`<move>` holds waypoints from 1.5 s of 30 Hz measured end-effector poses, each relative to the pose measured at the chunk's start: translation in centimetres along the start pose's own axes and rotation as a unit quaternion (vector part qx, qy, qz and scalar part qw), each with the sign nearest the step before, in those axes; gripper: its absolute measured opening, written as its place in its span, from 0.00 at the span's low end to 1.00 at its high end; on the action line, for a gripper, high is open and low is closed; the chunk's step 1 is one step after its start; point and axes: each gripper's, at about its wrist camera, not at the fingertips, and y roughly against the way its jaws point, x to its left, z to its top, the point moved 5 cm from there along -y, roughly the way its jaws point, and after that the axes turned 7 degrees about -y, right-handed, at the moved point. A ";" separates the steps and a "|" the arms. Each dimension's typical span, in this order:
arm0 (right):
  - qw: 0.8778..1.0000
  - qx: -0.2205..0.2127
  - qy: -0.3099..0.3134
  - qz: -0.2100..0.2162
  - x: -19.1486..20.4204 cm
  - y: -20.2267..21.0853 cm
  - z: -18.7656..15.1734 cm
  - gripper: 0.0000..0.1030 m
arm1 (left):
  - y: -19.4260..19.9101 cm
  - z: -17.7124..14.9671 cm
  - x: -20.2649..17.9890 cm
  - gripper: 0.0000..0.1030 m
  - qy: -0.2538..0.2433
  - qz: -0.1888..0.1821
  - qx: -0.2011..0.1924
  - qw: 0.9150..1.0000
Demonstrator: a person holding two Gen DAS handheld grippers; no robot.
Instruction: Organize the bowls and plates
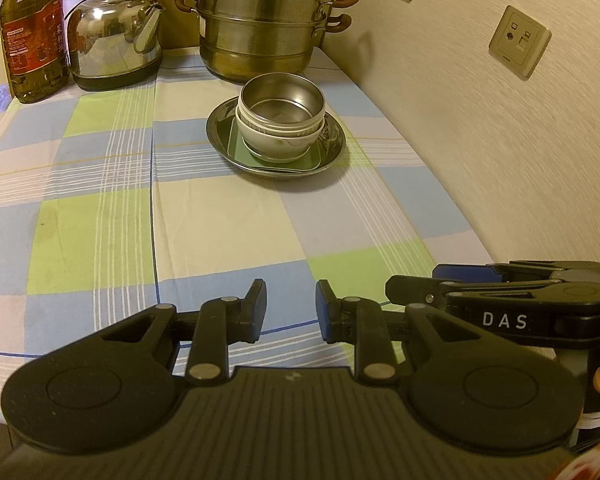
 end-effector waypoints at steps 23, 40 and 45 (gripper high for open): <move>1.000 0.003 -0.002 -0.001 -0.4 -0.3 0.2 0.55 | -0.1 0.2 0.0 0.23 0.000 -0.001 0.001 1.000; 1.000 0.006 -0.001 -0.001 -0.3 -0.5 0.3 0.55 | -0.2 0.9 -0.1 0.23 -0.006 0.009 -0.010 1.000; 1.000 0.006 -0.002 -0.002 -0.3 -0.5 0.2 0.55 | -0.4 0.9 0.3 0.23 -0.001 0.004 -0.004 1.000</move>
